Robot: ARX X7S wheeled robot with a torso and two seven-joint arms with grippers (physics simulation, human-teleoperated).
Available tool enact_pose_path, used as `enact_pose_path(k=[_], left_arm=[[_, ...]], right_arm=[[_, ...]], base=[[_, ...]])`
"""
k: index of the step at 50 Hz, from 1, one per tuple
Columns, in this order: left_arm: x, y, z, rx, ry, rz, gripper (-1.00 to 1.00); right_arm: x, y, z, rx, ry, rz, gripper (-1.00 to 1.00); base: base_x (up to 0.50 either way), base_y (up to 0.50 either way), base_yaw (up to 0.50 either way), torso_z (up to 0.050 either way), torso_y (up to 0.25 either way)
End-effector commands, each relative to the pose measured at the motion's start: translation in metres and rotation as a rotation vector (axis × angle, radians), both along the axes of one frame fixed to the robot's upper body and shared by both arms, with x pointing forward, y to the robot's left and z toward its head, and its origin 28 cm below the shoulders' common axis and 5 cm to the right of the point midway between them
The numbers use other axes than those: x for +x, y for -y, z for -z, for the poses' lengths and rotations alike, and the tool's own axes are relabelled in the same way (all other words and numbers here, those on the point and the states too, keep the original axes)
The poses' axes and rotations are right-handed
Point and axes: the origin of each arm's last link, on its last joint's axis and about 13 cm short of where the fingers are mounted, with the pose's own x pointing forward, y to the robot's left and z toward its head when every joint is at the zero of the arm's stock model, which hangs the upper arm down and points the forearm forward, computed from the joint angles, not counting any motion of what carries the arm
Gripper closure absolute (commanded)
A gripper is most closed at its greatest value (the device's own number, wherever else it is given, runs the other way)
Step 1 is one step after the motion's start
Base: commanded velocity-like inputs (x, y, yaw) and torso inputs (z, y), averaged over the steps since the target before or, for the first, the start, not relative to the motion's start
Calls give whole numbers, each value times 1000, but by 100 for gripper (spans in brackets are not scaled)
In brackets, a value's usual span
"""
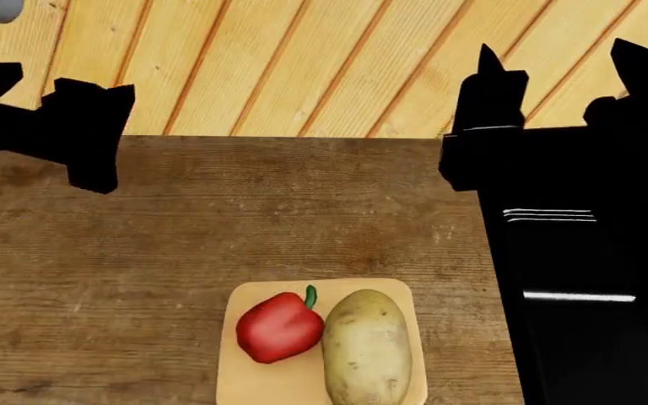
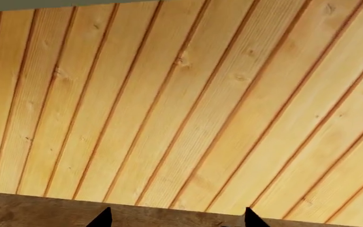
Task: Pick the vegetables from the sink and place them on the cutting board.
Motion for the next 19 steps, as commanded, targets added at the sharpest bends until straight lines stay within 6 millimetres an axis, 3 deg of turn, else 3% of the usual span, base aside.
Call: enact_pose_path(k=[1,13,19], left_arm=[[-9,-20,-28,-35,68,-72,-100],[-18,-23,-63,-17,119,-74,-100],[-14,-19,-76,-4,127,-54,-100]], right_arm=[[-10,3,-25,-13,56,-4,-100],[-16,4,-69,-10,127,-5,-100],[-13,4,-82,-11,136,-10,-100]], base=[[0,0,0,0,0],[0,0,0,0,0],[0,0,0,0,0]])
